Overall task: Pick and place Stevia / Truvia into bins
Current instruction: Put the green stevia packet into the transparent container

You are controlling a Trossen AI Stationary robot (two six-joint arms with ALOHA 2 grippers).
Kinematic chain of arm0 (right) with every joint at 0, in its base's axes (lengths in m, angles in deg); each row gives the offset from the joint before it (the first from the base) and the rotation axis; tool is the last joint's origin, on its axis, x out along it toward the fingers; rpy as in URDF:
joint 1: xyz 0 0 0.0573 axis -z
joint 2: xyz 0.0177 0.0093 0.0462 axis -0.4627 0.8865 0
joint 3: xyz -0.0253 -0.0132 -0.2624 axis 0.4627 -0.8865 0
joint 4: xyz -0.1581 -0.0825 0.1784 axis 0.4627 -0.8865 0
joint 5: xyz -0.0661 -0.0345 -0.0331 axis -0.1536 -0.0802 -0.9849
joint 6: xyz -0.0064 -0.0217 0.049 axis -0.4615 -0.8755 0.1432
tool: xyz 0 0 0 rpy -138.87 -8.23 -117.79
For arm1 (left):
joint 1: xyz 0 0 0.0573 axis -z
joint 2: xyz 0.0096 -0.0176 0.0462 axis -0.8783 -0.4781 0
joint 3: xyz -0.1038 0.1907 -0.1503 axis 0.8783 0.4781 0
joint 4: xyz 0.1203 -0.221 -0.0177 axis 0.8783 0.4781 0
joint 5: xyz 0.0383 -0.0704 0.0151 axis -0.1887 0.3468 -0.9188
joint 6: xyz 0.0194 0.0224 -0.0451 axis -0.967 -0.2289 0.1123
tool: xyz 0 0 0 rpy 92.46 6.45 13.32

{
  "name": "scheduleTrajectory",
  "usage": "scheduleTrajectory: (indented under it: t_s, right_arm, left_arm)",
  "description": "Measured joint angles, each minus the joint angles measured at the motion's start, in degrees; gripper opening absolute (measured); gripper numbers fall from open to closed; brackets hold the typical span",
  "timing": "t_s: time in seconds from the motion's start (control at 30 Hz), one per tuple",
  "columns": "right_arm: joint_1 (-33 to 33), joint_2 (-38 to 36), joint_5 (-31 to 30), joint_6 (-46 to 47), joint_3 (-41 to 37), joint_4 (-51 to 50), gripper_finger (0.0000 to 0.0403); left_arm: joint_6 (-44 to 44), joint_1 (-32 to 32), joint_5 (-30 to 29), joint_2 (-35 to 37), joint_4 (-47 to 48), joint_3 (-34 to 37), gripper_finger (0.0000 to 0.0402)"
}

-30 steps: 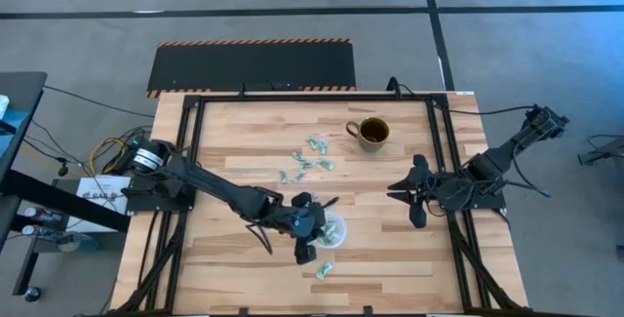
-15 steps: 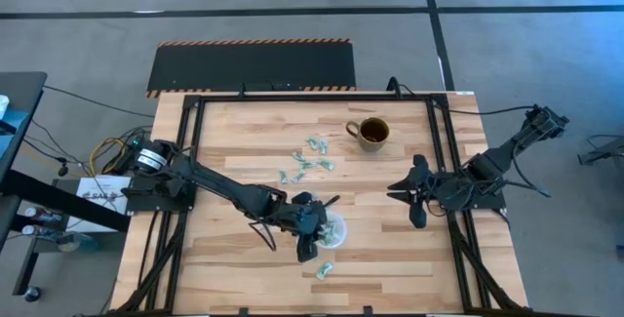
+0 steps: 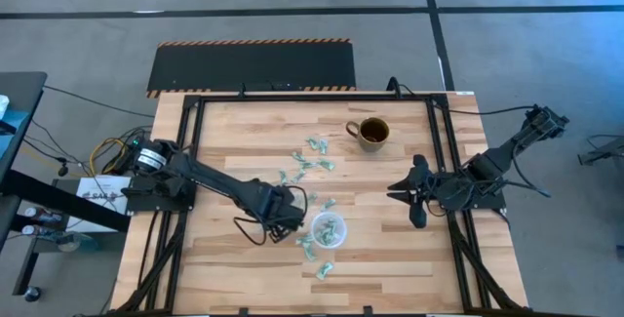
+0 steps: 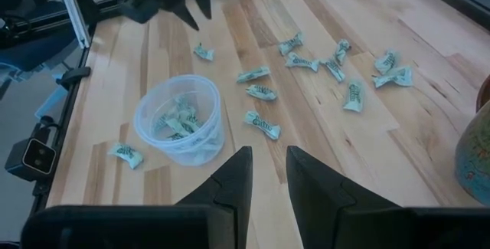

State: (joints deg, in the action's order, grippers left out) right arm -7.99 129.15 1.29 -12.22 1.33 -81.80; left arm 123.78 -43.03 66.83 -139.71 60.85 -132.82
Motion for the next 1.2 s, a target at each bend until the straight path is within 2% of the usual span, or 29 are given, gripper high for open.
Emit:
scheduleTrajectory:
  t_s: [0.3,0.53,0.77,0.9,1.1,1.2]
  right_arm:
    - [0.0,0.0,0.4,0.0,0.0,0.0,0.0074]
    - [0.0,0.0,1.6,0.0,0.0,0.0,0.0074]
    - [0.0,0.0,1.6,0.0,0.0,0.0,0.0074]
    - [0.0,0.0,1.6,0.0,0.0,0.0,0.0074]
    - [0.0,0.0,1.6,0.0,0.0,0.0,0.0074]
    - [0.0,0.0,1.6,0.1,0.0,0.0,0.0074]
  left_arm:
    - [1.7,0.4,7.3,0.0,-6.1,5.8,0.0139]
    - [1.6,0.4,7.9,0.0,-6.0,7.5,0.0171]
    - [-0.7,-0.1,7.7,-0.1,-10.3,7.7,0.0206]
    - [-0.9,-1.2,8.1,-0.4,-14.3,11.0,0.0215]
    - [-0.2,-2.8,12.4,-0.1,-25.9,17.7,0.0215]
    - [-0.1,-2.9,12.5,0.0,-26.9,18.5,0.0215]
